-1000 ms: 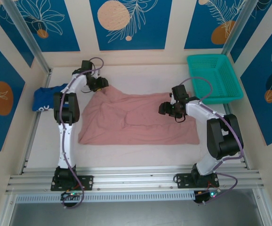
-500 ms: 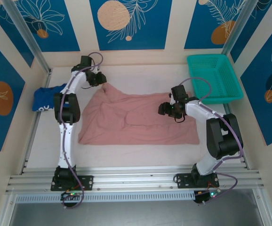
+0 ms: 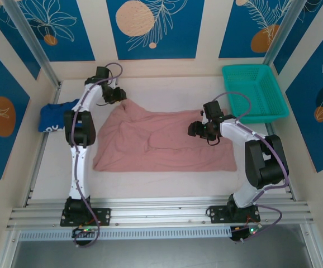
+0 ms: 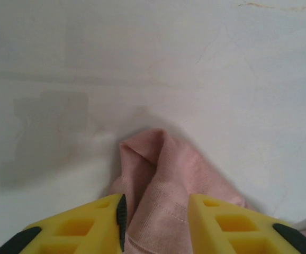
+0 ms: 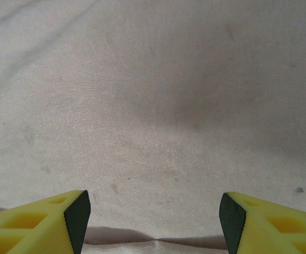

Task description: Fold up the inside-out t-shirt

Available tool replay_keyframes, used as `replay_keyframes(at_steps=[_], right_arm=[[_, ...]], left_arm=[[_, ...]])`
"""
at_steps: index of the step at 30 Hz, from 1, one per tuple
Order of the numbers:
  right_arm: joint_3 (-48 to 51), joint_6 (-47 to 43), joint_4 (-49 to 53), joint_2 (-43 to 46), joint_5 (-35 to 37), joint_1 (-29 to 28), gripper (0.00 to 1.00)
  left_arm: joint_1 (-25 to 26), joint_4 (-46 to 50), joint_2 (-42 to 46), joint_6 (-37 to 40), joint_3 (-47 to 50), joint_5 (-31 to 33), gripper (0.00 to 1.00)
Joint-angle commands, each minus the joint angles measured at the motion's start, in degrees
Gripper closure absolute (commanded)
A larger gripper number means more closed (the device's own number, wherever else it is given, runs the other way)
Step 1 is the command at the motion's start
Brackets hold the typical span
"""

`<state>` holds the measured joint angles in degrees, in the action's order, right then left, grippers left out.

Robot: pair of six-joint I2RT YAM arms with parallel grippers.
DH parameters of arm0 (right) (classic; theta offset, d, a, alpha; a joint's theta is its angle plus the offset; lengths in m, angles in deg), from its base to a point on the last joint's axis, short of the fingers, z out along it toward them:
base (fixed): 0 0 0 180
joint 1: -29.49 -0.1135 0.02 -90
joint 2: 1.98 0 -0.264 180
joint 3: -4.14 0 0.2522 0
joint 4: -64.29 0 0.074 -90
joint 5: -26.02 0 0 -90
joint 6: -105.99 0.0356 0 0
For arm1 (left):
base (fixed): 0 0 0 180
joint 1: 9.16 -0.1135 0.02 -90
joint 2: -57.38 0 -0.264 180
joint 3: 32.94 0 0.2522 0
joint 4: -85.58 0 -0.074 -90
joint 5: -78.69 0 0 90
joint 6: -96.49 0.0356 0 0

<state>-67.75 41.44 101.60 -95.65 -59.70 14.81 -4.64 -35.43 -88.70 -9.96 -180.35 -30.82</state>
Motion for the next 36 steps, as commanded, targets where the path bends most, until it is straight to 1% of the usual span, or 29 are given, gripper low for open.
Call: replay_keyframes(at_steps=[1, 8, 20, 23, 29, 36], right_arm=[[0.5, -0.6, 0.2, -0.5, -1.3, -0.4, 0.32], [0.7, -0.5, 0.1, -0.3, -1.3, -0.6, 0.32], [0.9, -0.7, 0.1, -0.3, -1.1, -0.6, 0.32], [1.0, -0.8, 0.0, -0.3, -1.1, -0.5, 0.32], [1.1, -0.7, -0.1, -0.4, -1.2, -0.6, 0.32], [1.2, -0.8, -0.1, -0.4, -1.0, -0.6, 0.32]], left_arm=[[0.0, 2.6, -2.3, 0.7, -1.8, -1.1, 0.67], [0.0, 3.1, -3.0, 0.6, -3.0, -1.7, 0.68], [0.0, 3.0, -2.2, 0.6, -4.3, -3.1, 0.94], [0.0, 2.9, -1.0, 1.1, -4.3, -2.6, 0.94], [-0.1, 4.0, 0.1, 2.4, -4.8, -1.5, 0.9], [-0.1, 5.6, -0.2, 3.6, -4.8, -3.0, 0.85]])
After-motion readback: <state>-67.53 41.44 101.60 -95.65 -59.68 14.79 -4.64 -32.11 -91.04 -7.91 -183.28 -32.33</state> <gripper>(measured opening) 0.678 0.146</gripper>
